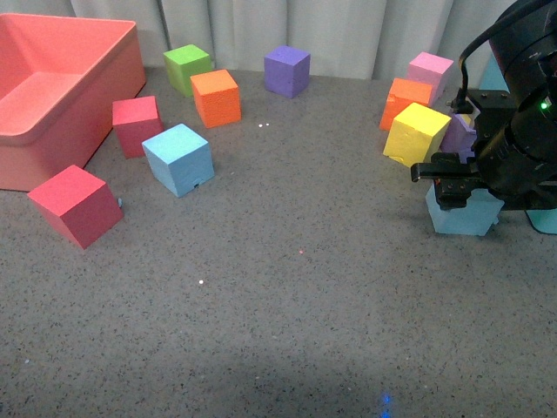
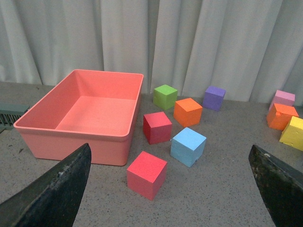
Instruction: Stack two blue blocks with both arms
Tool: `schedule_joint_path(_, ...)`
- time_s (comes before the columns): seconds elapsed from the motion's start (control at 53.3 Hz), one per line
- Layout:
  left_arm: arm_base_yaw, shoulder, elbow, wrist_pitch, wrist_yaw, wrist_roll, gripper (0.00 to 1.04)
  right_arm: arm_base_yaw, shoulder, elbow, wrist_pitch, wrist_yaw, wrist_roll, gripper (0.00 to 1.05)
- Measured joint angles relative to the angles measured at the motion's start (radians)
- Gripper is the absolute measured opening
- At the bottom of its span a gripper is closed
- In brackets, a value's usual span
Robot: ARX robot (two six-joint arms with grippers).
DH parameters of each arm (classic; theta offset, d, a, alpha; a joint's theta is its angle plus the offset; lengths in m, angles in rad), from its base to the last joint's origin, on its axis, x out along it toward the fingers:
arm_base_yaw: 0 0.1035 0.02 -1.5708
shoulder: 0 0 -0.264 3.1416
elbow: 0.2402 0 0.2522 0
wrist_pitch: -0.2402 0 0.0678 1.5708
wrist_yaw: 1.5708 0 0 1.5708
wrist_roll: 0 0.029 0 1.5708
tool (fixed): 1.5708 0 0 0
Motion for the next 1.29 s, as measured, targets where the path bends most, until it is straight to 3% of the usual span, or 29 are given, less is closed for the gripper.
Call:
schedule_joint_path(0.394,0.000,0.000,0.000,0.000,0.000,0.000,0.98,0.095,-0.071,-0.038,0.040,-0.042,0.087,0.44)
schedule_joint_path(0.732,0.000,0.000,0.000,0.000,0.000,0.000,0.98,0.255,0.036,0.142,-0.039,-0.069,0.210,0.43)
schedule_joint_path(1.294,0.000,0.000,0.000,0.000,0.000,0.000,0.98,0.310,0.127,0.250,-0.094,-0.069,0.238,0.43)
